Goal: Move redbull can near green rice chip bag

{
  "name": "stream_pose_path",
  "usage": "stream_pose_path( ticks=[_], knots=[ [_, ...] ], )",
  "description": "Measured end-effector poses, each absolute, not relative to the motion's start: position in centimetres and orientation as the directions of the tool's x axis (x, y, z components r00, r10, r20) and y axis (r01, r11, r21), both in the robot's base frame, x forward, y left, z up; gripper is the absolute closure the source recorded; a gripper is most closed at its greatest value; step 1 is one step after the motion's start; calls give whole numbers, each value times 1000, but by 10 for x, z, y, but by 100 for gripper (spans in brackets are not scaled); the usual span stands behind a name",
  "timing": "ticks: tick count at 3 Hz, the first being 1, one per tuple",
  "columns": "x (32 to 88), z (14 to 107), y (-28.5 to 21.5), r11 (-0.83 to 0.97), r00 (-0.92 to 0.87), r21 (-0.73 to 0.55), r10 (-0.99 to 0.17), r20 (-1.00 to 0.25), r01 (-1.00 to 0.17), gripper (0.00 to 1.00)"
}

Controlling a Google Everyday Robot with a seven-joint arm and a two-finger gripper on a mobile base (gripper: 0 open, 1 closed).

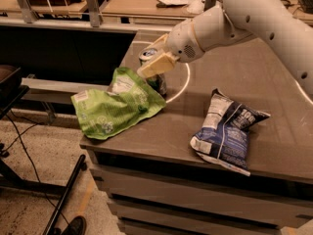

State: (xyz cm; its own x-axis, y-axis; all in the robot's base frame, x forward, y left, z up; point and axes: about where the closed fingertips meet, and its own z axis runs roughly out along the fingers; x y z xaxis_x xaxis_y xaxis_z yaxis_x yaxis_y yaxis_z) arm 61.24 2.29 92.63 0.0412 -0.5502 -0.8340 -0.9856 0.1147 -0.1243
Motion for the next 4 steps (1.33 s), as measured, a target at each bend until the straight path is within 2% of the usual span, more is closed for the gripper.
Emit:
stream_pose_path(
  ticks=[1,3,4],
  knots=[
    [612,925,25,110,42,-123,-550,-834,-986,0],
    [610,946,7,138,54,-156,-556,-829,-978,0],
    [598,995,-42,213,65,-207,-530,-845,-955,0]
  ],
)
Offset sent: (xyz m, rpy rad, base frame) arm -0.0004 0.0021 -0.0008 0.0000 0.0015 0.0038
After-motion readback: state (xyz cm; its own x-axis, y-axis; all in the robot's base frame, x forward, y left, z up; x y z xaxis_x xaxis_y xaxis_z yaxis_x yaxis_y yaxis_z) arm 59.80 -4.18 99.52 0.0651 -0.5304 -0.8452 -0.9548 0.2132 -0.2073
